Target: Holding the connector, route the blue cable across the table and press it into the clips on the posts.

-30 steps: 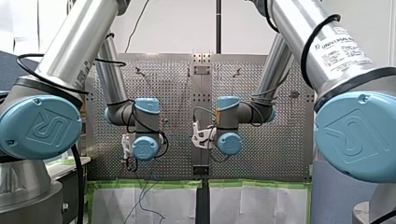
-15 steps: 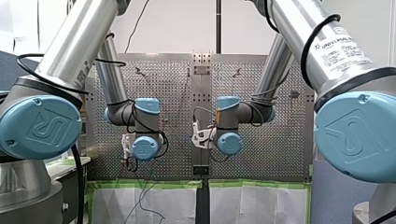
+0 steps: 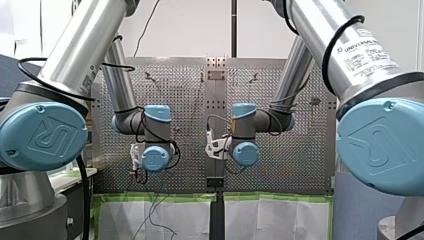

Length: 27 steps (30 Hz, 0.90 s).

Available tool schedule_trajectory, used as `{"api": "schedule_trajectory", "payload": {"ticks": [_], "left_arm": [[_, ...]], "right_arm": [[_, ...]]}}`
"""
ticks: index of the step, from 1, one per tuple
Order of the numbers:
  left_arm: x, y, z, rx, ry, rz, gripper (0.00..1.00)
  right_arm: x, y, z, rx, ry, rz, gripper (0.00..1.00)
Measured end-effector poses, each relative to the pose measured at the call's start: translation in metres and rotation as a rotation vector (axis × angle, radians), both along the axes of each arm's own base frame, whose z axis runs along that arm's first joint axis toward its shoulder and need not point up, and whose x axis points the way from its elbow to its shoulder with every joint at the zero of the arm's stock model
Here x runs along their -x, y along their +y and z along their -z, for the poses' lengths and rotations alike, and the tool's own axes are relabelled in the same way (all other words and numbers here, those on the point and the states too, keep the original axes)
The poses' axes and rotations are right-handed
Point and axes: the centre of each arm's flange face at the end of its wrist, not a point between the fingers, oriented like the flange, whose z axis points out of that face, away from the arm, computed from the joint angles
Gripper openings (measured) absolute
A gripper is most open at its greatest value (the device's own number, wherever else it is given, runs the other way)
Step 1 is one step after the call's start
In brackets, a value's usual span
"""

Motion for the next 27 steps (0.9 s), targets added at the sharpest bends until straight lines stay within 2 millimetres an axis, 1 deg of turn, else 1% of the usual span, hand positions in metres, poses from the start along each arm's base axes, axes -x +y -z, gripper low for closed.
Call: {"api": "schedule_trajectory", "payload": {"ticks": [13, 17, 20, 22, 27], "left_arm": [[0.000, 0.000, 0.000, 0.000, 0.000, 0.000, 0.00], [0.005, 0.006, 0.003, -0.026, 0.022, -0.006, 0.00], [0.010, 0.010, 0.007, -0.052, 0.049, -0.008, 0.00], [0.013, 0.011, 0.009, -0.065, 0.066, -0.008, 0.00], [0.016, 0.013, 0.011, -0.081, 0.090, -0.008, 0.00]], "right_arm": [[0.000, 0.000, 0.000, 0.000, 0.000, 0.000, 0.00], [-0.004, 0.003, 0.003, -0.002, 0.016, -0.003, 0.00], [-0.011, 0.005, 0.011, -0.007, 0.049, -0.012, 0.00], [-0.012, 0.006, 0.019, -0.015, 0.083, -0.015, 0.00], [-0.009, 0.011, 0.041, -0.048, 0.157, -0.020, 0.00]]}}
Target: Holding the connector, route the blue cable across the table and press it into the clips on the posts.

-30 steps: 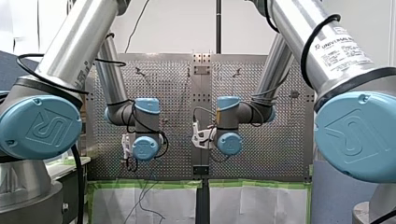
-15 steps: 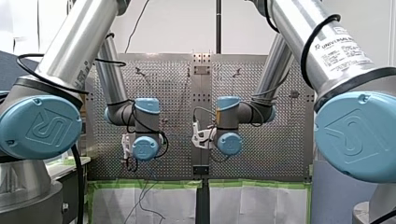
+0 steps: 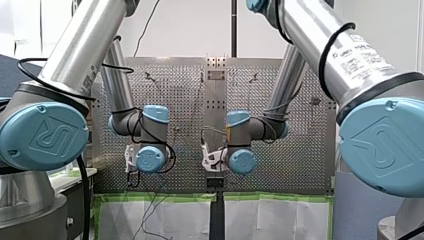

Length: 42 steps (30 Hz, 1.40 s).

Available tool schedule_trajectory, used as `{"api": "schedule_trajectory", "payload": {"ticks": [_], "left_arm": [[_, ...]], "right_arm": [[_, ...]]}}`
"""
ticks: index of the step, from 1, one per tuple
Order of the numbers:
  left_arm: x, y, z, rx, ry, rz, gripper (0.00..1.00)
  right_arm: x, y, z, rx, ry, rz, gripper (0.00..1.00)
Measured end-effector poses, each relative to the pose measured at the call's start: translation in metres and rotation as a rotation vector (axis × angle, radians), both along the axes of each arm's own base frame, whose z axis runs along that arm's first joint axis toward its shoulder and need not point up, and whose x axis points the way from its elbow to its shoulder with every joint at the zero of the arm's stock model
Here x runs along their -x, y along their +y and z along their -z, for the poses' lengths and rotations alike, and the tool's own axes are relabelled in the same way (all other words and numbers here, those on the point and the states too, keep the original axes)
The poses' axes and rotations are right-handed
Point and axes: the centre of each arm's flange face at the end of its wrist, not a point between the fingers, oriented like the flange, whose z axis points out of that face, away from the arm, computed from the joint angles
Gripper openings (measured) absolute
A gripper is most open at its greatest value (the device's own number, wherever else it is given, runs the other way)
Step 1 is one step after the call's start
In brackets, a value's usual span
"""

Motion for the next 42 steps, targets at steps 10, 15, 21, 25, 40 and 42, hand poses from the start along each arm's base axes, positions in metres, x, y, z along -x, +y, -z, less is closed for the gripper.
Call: {"api": "schedule_trajectory", "payload": {"ticks": [10, 15, 21, 25, 40, 42], "left_arm": [[0.001, 0.000, 0.000, -0.003, 0.004, 0.000, 0.00], [-0.001, -0.001, -0.002, -0.007, 0.001, 0.002, 0.00], [-0.007, -0.002, -0.017, -0.004, -0.010, -0.005, 0.00], [-0.016, 0.000, -0.029, 0.016, -0.026, -0.036, 0.00], [-0.047, 0.007, -0.093, 0.040, -0.101, -0.193, 0.00], [-0.048, 0.010, -0.100, 0.037, -0.105, -0.215, 0.00]], "right_arm": [[0.009, 0.009, 0.022, -0.072, 0.087, -0.001, 0.00], [0.007, 0.009, 0.019, -0.073, 0.088, -0.003, 0.00], [-0.016, 0.007, -0.014, -0.054, 0.017, -0.030, 0.00], [-0.033, 0.002, -0.042, -0.041, -0.051, -0.062, 0.00], [-0.066, -0.021, -0.153, -0.005, -0.214, -0.153, 0.00], [-0.068, -0.022, -0.162, -0.006, -0.223, -0.160, 0.00]]}}
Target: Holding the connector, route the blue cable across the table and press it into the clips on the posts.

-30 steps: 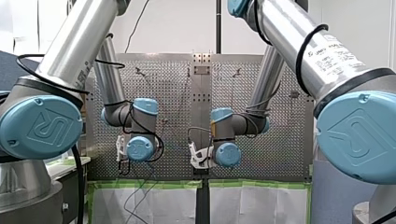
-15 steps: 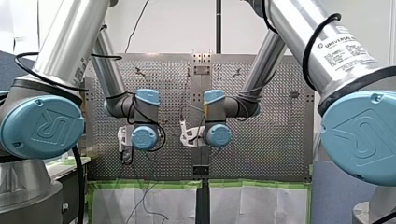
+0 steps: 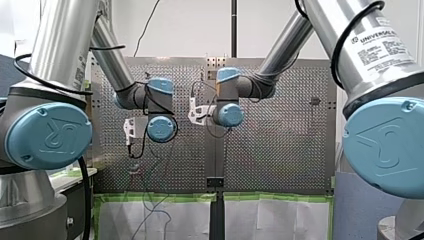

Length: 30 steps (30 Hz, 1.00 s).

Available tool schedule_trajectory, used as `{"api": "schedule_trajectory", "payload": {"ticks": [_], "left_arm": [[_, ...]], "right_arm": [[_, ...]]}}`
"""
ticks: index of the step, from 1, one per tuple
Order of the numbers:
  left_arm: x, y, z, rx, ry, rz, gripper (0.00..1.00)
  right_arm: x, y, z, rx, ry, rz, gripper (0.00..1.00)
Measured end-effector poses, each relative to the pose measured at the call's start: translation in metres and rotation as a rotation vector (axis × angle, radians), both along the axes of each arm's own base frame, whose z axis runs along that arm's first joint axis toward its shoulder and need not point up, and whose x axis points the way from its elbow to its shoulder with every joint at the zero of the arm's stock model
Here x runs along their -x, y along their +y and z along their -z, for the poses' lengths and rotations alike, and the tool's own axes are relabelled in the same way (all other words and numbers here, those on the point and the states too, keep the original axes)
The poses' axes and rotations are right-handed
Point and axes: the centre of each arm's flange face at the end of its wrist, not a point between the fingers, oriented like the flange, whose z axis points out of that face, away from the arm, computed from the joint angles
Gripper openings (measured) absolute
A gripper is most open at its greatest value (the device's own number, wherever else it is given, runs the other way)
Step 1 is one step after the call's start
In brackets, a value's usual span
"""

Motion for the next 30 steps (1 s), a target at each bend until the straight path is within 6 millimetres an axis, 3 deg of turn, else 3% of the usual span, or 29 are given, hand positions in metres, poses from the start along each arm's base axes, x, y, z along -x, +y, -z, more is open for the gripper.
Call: {"api": "schedule_trajectory", "payload": {"ticks": [30], "left_arm": [[-0.005, 0.031, -0.118, 0.052, -0.087, -0.172, 0.00]], "right_arm": [[-0.044, -0.012, -0.063, -0.014, -0.063, -0.120, 0.00]]}}
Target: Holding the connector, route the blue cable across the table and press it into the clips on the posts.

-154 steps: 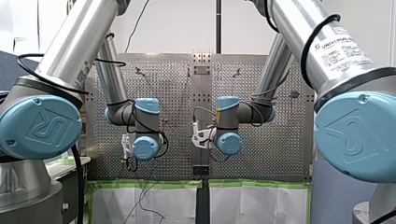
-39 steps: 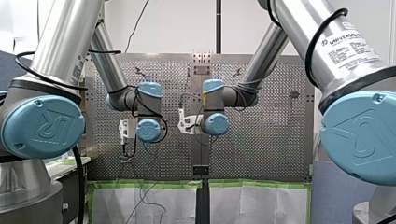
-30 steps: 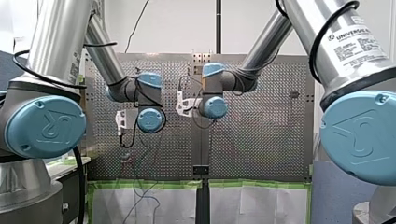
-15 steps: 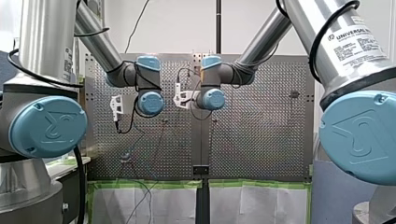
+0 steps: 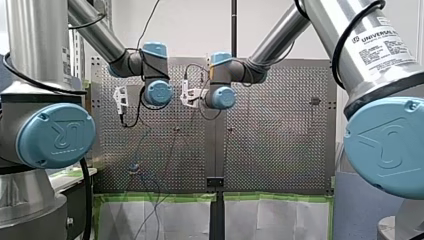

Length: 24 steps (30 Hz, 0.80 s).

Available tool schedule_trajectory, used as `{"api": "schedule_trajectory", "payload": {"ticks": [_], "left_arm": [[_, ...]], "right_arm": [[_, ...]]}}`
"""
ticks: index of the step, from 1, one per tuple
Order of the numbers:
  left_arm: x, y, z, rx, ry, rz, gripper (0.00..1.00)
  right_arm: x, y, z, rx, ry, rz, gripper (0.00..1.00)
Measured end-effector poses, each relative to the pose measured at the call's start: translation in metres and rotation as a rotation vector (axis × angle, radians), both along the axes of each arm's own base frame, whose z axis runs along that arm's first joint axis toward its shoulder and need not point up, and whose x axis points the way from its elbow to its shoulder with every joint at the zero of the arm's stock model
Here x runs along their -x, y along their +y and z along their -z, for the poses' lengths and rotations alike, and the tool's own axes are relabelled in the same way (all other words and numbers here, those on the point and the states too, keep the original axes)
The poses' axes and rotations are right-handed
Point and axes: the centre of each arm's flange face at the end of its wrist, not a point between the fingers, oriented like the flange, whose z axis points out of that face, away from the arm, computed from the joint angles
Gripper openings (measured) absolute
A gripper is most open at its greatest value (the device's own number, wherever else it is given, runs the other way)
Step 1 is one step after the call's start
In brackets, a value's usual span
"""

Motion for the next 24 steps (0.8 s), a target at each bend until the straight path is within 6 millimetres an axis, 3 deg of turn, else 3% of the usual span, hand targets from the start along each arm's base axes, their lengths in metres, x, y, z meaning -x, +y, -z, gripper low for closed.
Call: {"api": "schedule_trajectory", "payload": {"ticks": [13, 24], "left_arm": [[-0.032, 0.017, -0.030, -0.023, 0.020, -0.054, 0.00], [-0.056, 0.039, -0.040, -0.032, 0.008, -0.056, 0.00]], "right_arm": [[-0.018, -0.007, -0.040, -0.001, -0.021, -0.025, 0.00], [-0.032, -0.015, -0.064, -0.006, -0.071, -0.043, 0.00]]}}
